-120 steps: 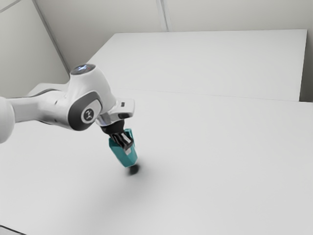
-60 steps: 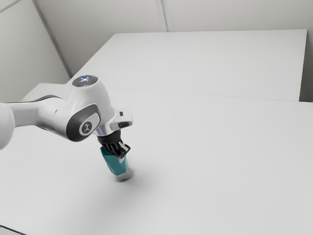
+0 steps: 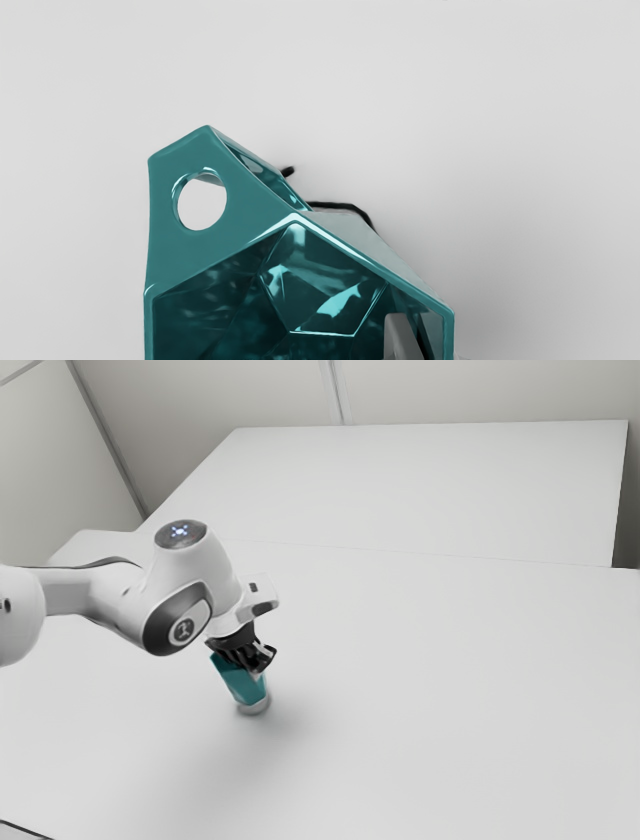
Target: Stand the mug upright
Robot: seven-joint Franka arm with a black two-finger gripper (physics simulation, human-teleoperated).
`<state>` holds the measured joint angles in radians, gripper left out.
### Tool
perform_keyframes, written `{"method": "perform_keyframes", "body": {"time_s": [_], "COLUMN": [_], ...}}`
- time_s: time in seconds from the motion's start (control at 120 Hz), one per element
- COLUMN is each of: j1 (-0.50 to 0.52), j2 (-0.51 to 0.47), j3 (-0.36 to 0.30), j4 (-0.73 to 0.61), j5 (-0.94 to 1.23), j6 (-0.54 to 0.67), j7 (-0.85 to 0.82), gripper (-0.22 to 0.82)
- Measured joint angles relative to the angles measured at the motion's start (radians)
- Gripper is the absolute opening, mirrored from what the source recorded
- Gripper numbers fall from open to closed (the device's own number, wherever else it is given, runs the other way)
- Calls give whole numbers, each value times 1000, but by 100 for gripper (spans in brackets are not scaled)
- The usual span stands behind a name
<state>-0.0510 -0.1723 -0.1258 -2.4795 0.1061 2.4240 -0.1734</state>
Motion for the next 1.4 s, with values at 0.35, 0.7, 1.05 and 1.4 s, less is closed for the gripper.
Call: {"method": "perform_keyframes", "body": {"time_s": [0.35, 0.7, 1.05, 1.4], "j1": [0, -1, 3, 17], "j2": [48, -22, -37, 49], "j3": [0, -7, -46, -39], "j4": [0, 2, 340, 623], "j5": [5, 0, -72, -74], "j6": [41, 39, -374, -711], "j7": [-88, -125, -139, -148], "gripper": [-17, 40, 55, 58]}}
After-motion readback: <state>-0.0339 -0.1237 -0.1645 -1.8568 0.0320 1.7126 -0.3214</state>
